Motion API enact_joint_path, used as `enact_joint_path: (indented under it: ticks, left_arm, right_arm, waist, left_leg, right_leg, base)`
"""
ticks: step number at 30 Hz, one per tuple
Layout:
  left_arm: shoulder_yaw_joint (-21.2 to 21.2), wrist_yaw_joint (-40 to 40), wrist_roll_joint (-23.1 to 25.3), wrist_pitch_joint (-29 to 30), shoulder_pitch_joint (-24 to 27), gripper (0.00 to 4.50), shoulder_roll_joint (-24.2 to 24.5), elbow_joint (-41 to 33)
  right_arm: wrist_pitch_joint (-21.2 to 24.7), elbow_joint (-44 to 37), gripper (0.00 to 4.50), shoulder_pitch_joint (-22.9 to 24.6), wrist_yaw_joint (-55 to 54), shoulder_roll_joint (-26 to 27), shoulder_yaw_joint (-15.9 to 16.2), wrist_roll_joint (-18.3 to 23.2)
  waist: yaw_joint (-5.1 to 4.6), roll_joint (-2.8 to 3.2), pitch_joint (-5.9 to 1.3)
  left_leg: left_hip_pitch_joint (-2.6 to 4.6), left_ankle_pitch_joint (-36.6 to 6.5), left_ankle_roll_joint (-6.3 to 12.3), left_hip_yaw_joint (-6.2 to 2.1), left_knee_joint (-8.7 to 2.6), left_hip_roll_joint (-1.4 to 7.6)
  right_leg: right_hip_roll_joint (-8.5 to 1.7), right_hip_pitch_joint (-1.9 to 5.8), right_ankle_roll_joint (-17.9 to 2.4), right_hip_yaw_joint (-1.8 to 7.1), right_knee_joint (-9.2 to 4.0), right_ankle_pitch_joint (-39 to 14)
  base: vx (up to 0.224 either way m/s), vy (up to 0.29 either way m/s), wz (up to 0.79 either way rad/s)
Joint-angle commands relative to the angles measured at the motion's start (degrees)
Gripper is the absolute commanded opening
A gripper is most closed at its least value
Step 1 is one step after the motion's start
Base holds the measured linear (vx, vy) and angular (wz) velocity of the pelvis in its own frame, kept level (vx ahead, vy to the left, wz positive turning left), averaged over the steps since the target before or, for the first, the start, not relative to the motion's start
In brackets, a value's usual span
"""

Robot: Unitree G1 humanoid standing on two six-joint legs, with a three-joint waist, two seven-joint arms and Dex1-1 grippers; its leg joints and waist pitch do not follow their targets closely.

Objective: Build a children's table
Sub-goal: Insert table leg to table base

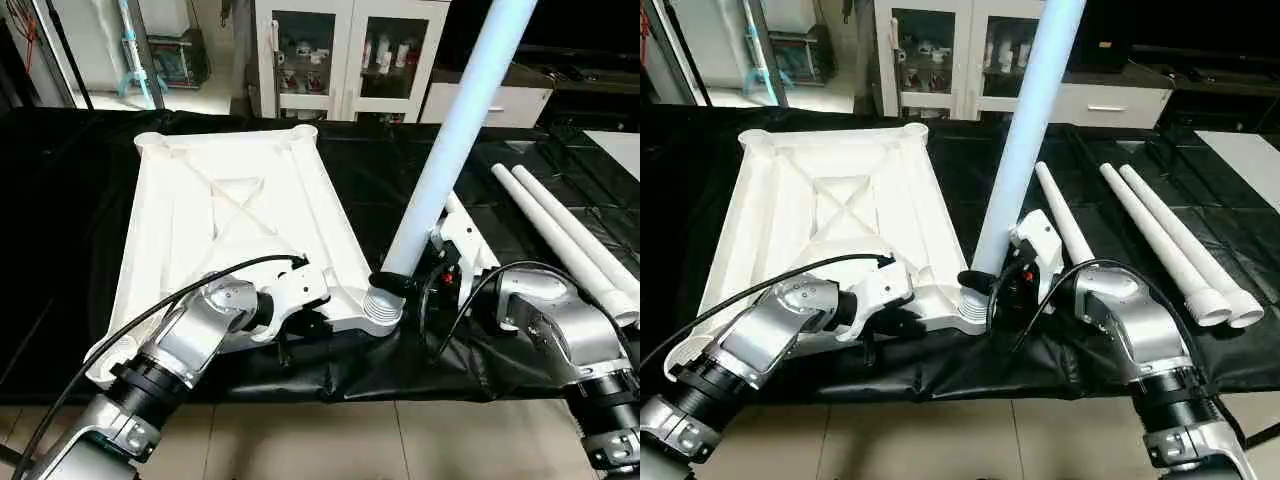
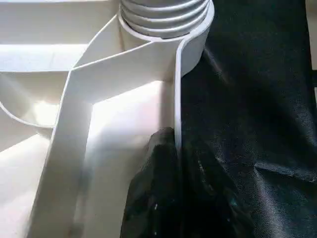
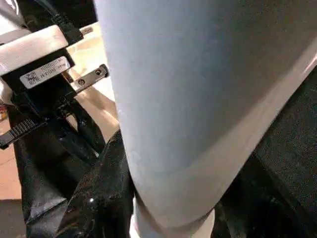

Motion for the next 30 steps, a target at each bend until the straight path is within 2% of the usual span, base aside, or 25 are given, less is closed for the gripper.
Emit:
enact_joint_path:
  ticks: [1, 5, 8, 9, 10, 11, 12, 13, 14, 15, 16, 17, 18, 19, 20, 21, 22, 23, 24, 25, 26, 27, 30]
  left_arm:
    - [1.2, 1.6, -0.6, -1.0, 0.2, 0.00, -0.5, 0.6]
    - [1.4, 1.5, -0.7, -1.1, 0.1, 0.00, -0.4, 1.0]
    - [2.6, 2.9, -1.1, -0.6, -0.6, 0.00, -1.4, 2.2]
    - [2.9, 3.3, -1.2, -0.5, -0.8, 0.00, -1.7, 2.5]
    - [3.3, 3.8, -1.3, -0.4, -0.9, 0.00, -2.1, 2.7]
    - [4.0, 5.2, -1.4, 0.1, -1.3, 0.00, -3.0, 3.3]
    - [4.5, 6.4, -1.4, 0.5, -1.6, 0.00, -3.6, 3.7]
    - [5.1, 8.4, -1.3, 1.5, -2.2, 0.00, -4.9, 4.3]
    - [5.8, 10.8, -1.1, 2.9, -2.8, 0.00, -6.2, 4.9]
    - [6.3, 12.1, -1.0, 3.6, -3.1, 0.00, -7.0, 5.3]
    - [6.6, 13.3, -0.9, 4.4, -3.6, 0.00, -8.0, 5.5]
    - [6.8, 14.0, -1.0, 5.0, -3.9, 0.00, -8.8, 5.6]
    - [7.2, 15.1, -1.0, 5.7, -4.4, 0.00, -9.7, 5.7]
    - [7.5, 16.1, -1.0, 6.3, -4.8, 0.00, -10.5, 5.8]
    - [7.7, 17.0, -1.0, 6.8, -5.3, 0.00, -11.3, 5.8]
    - [8.1, 18.0, -1.1, 7.8, -6.1, 0.00, -12.5, 5.6]
    - [8.2, 18.4, -1.2, 8.7, -6.7, 0.00, -13.4, 5.3]
    - [8.2, 19.0, -1.3, 9.9, -7.5, 0.00, -14.5, 4.9]
    - [8.2, 19.0, -1.3, 9.9, -7.5, 0.00, -14.5, 4.9]
    - [8.3, 19.7, -1.2, 10.5, -7.8, 0.00, -15.0, 5.0]
    - [8.2, 21.3, -0.5, 11.3, -8.2, 0.00, -15.7, 4.9]
    - [8.1, 22.5, 0.2, 12.0, -8.6, 0.00, -16.3, 4.9]
    - [8.6, 26.5, 1.5, 15.0, -9.1, 0.00, -18.1, 4.5]
  right_arm:
    - [2.3, 3.9, 1.84, 2.8, -1.4, -0.6, 2.0, -3.5]
    - [0.9, 5.4, 1.84, 2.7, -4.8, 1.0, 1.0, -4.3]
    - [0.4, 7.8, 1.84, 1.6, -11.0, 3.3, -0.5, -5.8]
    - [0.4, 8.2, 1.84, 1.4, -12.1, 3.7, -0.7, -6.0]
    - [0.5, 8.6, 1.84, 1.3, -13.3, 4.2, -0.9, -6.2]
    - [0.5, 9.3, 1.84, 1.0, -15.4, 5.0, -1.3, -6.7]
    - [0.4, 9.9, 1.84, 0.8, -17.1, 5.6, -1.5, -7.0]
    - [0.0, 11.1, 1.84, 0.4, -20.0, 6.7, -1.8, -7.9]
    - [-0.2, 12.4, 1.84, 0.0, -23.3, 7.9, -2.3, -8.6]
    - [-0.5, 13.3, 1.84, -0.3, -25.3, 8.7, -2.6, -9.1]
    - [-0.4, 14.5, 1.84, -0.8, -27.9, 9.7, -3.2, -9.5]
    - [-0.3, 15.5, 1.84, -1.3, -30.1, 10.5, -3.7, -9.7]
    - [-0.4, 17.1, 1.84, -1.9, -33.0, 11.5, -4.5, -10.1]
    - [-0.5, 18.5, 1.84, -2.6, -35.4, 12.2, -5.1, -10.4]
    - [-0.5, 20.2, 1.84, -3.3, -38.3, 13.0, -5.6, -10.7]
    - [-0.6, 22.8, 1.84, -4.6, -42.4, 14.1, -6.5, -11.0]
    - [-0.4, 25.2, 1.84, -5.8, -45.4, 15.1, -7.4, -10.8]
    - [-0.5, 28.0, 1.84, -7.4, -49.3, 16.2, -8.5, -10.7]
    - [-0.5, 28.0, 1.84, -7.4, -49.3, 16.2, -8.5, -10.7]
    - [-1.1, 29.0, 1.84, -7.9, -50.8, 16.5, -8.9, -11.0]
    - [-1.9, 30.8, 1.84, -9.1, -53.4, 17.2, -9.4, -11.4]
    - [-2.5, 32.4, 1.84, -10.0, -55.4, 17.8, -9.7, -11.6]
    - [-3.0, 35.8, 1.84, -12.1, -60.9, 19.7, -10.7, -12.0]
  waist:
    - [-0.27, -0.08, -1.77]
    - [-0.37, 0.30, -1.71]
    - [-1.15, 0.34, -1.50]
    - [-1.68, 0.42, -1.22]
    - [-2.16, 0.55, -1.21]
    - [-2.25, 1.07, -1.02]
    - [-2.77, 1.74, -0.58]
    - [-2.19, 2.02, -0.90]
    - [1.00, 2.45, -0.42]
    - [1.44, -0.68, -1.57]
    - [1.46, -2.90, -1.25]
    - [1.36, -2.47, -2.11]
    - [1.43, -2.39, -2.64]
    - [2.72, 0.02, -3.36]
    - [2.72, 0.02, -3.36]
    - [0.99, 0.18, -3.03]
    - [0.85, 0.38, -2.82]
    - [0.22, 0.49, -2.66]
    - [-0.11, 0.16, -2.33]
    - [-0.10, 0.14, -2.43]
    - [-0.10, 0.14, -2.43]
    - [-0.44, -0.13, -2.77]
    - [-0.54, -0.25, -2.69]
  left_leg:
    - [1.24, -32.0, -1.59, -3.02, -6.00, 4.50]
    - [1.47, -33.7, -1.91, -3.13, -5.93, 4.36]
    - [1.60, -36.6, -2.46, -3.51, -5.97, 4.21]
    - [1.52, -38.5, -2.66, -3.79, -6.13, 4.15]
    - [1.49, -40.4, -2.96, -4.15, -6.32, 4.19]
    - [1.80, -42.3, -3.32, -4.28, -6.66, 4.36]
    - [0.63, -47.9, -4.49, -4.68, -9.05, 5.34]
    - [-0.92, -49.8, -5.14, -4.86, -10.81, 6.22]
    - [-4.38, -54.9, -5.82, -2.00, -15.43, 6.71]
    - [-0.17, -42.3, -2.36, 0.17, -12.09, 5.14]
    - [7.20, -19.3, -1.92, -0.85, 4.76, 0.57]
    - [2.58, -7.1, 0.62, -3.19, 4.36, -0.79]
    - [-5.27, -1.1, -0.16, -5.09, 1.81, 0.68]
    - [-0.83, 1.8, -2.23, -4.84, -3.09, 3.36]
    - [-0.83, 1.8, -2.23, -4.84, -3.09, 3.36]
    - [0.93, -4.7, -1.28, -3.75, -4.21, 3.98]
    - [0.63, -9.1, -1.38, -3.42, -4.58, 3.79]
    - [0.04, -15.5, -2.22, -3.26, -4.86, 3.70]
    - [-0.37, -20.0, -2.85, -3.23, -5.00, 3.47]
    - [0.21, -22.3, -3.09, -3.24, -4.96, 3.52]
    - [0.21, -22.3, -3.09, -3.24, -4.96, 3.52]
    - [0.34, -21.1, -3.03, -3.10, -5.16, 3.60]
    - [-0.13, -17.9, -2.61, -2.73, -5.35, 3.70]
  right_leg:
    - [-4.55, 0.16, -5.4, 2.42, -4.89, -34.7]
    - [-4.55, -0.06, -4.9, 2.19, -5.17, -35.9]
    - [-4.37, -0.11, -3.5, 1.31, -5.61, -38.3]
    - [-4.16, 0.04, -2.4, 0.53, -5.95, -40.0]
    - [-4.02, 0.53, -1.3, -0.39, -6.19, -40.5]
    - [-3.75, 0.65, -1.2, -1.06, -6.20, -39.9]
    - [-2.58, 2.58, -1.9, -2.17, -3.81, -33.4]
    - [-2.33, 4.67, -3.1, -1.21, 0.21, -26.3]
    - [-0.32, 6.71, -4.1, -0.83, 8.40, -13.5]
    - [-1.18, 3.11, -2.2, 3.70, 6.68, -21.1]
    - [-7.92, -7.30, -0.5, 5.63, -7.92, -60.3]
    - [-8.09, -2.93, -1.4, 8.79, -6.75, -61.1]
    - [-9.34, 5.35, -3.1, 7.31, -2.18, -47.1]
    - [-3.94, 1.61, -6.1, 4.45, -0.39, -23.3]
    - [-3.94, 1.61, -6.1, 4.45, -0.39, -23.3]
    - [-2.26, 0.97, -12.4, 4.13, 0.83, -6.7]
    - [-2.49, 1.07, -13.8, 4.32, 0.38, -8.6]
    - [-2.94, 1.38, -14.4, 4.49, -0.18, -14.2]
    - [-3.03, 1.40, -12.2, 4.32, -1.10, -22.2]
    - [-3.19, 0.92, -9.9, 4.43, -1.85, -26.9]
    - [-3.19, 0.92, -9.9, 4.43, -1.85, -26.9]
    - [-3.18, 0.85, -9.2, 4.52, -1.99, -25.9]
    - [-2.95, 1.01, -9.7, 4.59, -1.77, -20.8]
  base:
    - [0.000, 0.000, 0.00]
    - [0.000, 0.000, 0.00]
    - [0.000, 0.000, 0.00]
    - [0.000, 0.000, 0.00]
    - [0.000, 0.000, 0.00]
    - [0.000, 0.000, 0.00]
    - [0.000, 0.000, 0.00]
    - [-0.093, -0.001, 0.03]
    - [-0.058, -0.076, 0.25]
    - [-0.058, -0.076, 0.25]
    - [0.068, -0.169, 0.19]
    - [0.156, -0.092, -0.48]
    - [0.156, -0.092, -0.48]
    - [0.087, 0.024, -0.33]
    - [-0.020, -0.007, 0.24]
    - [-0.020, -0.007, 0.24]
    - [0.000, 0.000, 0.00]
    - [0.000, 0.000, 0.00]
    - [0.000, 0.000, 0.00]
    - [0.000, 0.000, 0.00]
    - [0.000, 0.000, 0.00]
    - [0.000, 0.000, 0.00]
    - [0.000, 0.000, 0.00]
